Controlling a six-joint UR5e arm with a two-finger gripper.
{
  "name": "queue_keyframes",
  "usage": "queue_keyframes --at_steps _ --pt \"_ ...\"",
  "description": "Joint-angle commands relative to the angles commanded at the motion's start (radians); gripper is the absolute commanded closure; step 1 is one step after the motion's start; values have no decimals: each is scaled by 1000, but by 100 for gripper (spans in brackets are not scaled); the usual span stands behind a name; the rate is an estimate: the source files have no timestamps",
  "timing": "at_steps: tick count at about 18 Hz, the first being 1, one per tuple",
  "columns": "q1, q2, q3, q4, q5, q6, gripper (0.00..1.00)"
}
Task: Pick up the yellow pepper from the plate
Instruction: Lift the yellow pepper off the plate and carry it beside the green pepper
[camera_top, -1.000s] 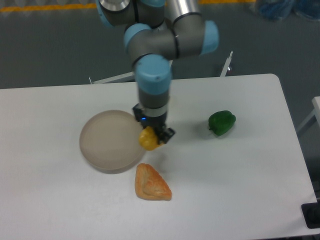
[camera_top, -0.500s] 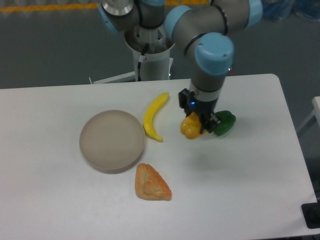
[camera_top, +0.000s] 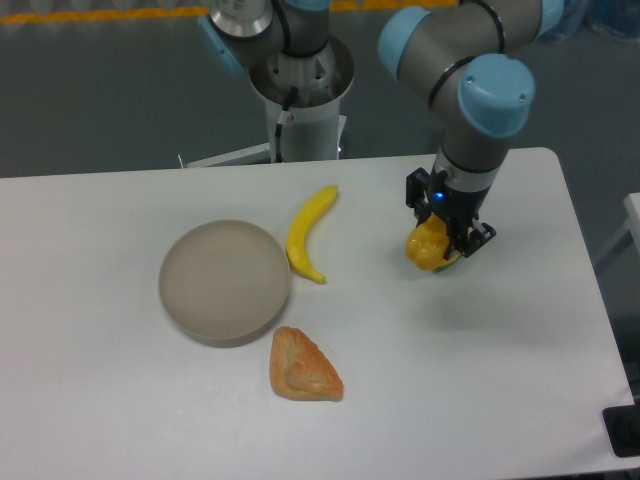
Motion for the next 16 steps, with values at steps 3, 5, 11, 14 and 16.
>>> queue_keyframes --at_steps 3,5,11,14,16 --pt "14 -6 3 0 15 63 83" --pt "15 -12 3 -1 23 109 83" --pt "14 -26 23 2 23 158 84" --pt "14 -34 31 0 23 157 84" --pt "11 -34 26 2 23 155 84"
